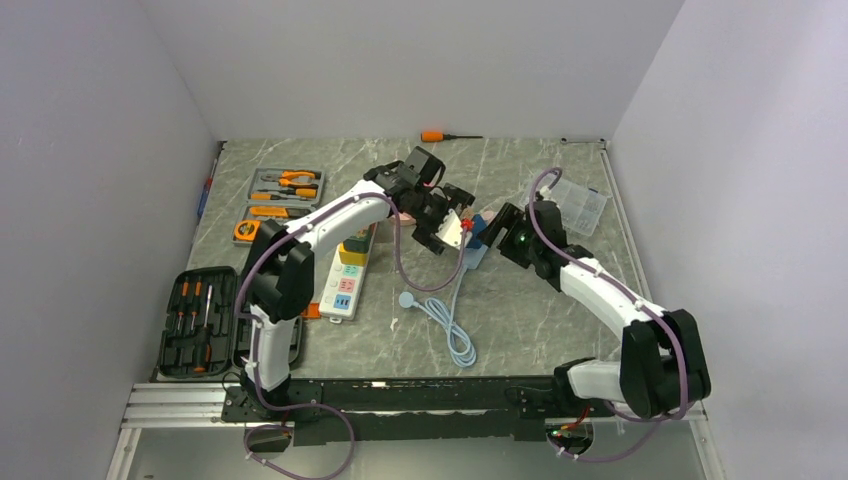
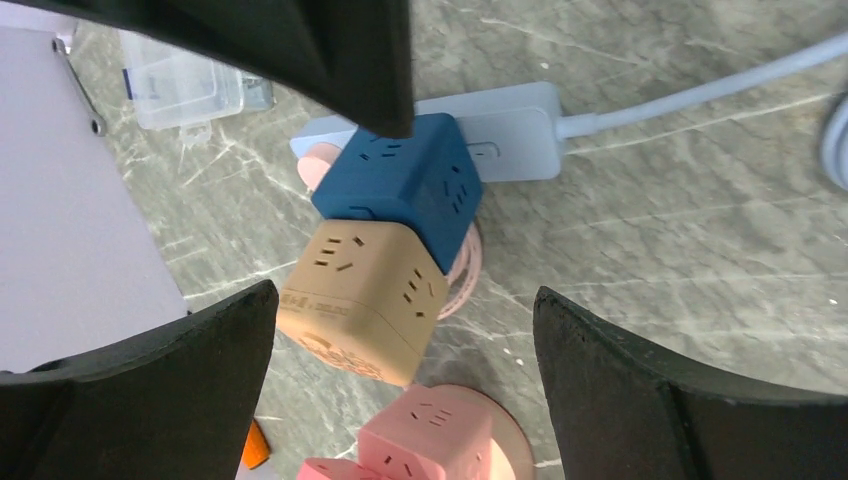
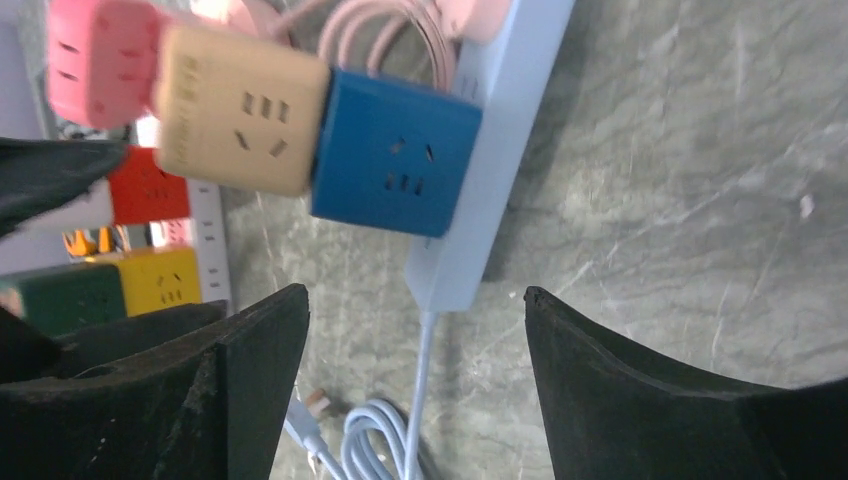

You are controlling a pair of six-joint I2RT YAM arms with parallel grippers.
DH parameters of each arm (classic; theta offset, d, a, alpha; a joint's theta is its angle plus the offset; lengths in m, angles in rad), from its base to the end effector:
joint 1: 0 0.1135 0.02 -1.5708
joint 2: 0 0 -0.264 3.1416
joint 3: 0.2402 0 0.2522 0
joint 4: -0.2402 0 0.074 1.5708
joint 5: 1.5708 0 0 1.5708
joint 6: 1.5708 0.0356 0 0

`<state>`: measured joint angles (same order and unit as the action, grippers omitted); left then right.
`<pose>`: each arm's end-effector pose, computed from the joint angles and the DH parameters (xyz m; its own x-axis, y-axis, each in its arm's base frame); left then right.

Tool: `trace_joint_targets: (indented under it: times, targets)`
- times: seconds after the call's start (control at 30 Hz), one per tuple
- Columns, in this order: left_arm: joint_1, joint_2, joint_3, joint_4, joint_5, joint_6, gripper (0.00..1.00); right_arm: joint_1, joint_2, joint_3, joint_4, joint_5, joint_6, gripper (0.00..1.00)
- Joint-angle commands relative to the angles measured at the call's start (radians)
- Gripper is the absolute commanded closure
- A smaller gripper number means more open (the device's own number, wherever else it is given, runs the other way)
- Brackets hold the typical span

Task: Pull the plug off the socket
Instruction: Move the socket to the center of the board.

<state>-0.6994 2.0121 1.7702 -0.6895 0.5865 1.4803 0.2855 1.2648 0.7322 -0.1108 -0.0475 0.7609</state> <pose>0.3292 -0.3027 0.2686 0.7302 0.4697 -0.4962 0.6828 -0.4761 0.5541 0.2582 0.0776 0.2268 -0.6360 0.5312 -0.5598 0.1668 0.8029 0.5723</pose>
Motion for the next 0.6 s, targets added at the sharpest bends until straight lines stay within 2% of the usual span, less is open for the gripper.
trace_joint_targets:
  times: [0.0, 0.2, 0.37, 0.57]
  targets:
    - [0.018, -0.119, -0.028, -0.060, 0.047, -0.016, 0.01, 0.020, 0.044, -0.048, 0.106, -0.100, 0.050, 0.18]
    - [0.078, -0.247, -0.080, -0.067, 0.027, -0.120, 0.01, 0.106, 0.125, -0.065, 0.166, -0.030, 0.072, 0.19]
    - [0.133, -0.397, -0.177, -0.040, 0.004, -0.196, 0.01, 0.117, 0.194, -0.094, 0.264, 0.026, 0.105, 0.20]
    - [0.165, -0.585, -0.306, -0.040, -0.036, -0.237, 0.01, 0.120, 0.277, -0.059, 0.287, 0.100, 0.119, 0.21]
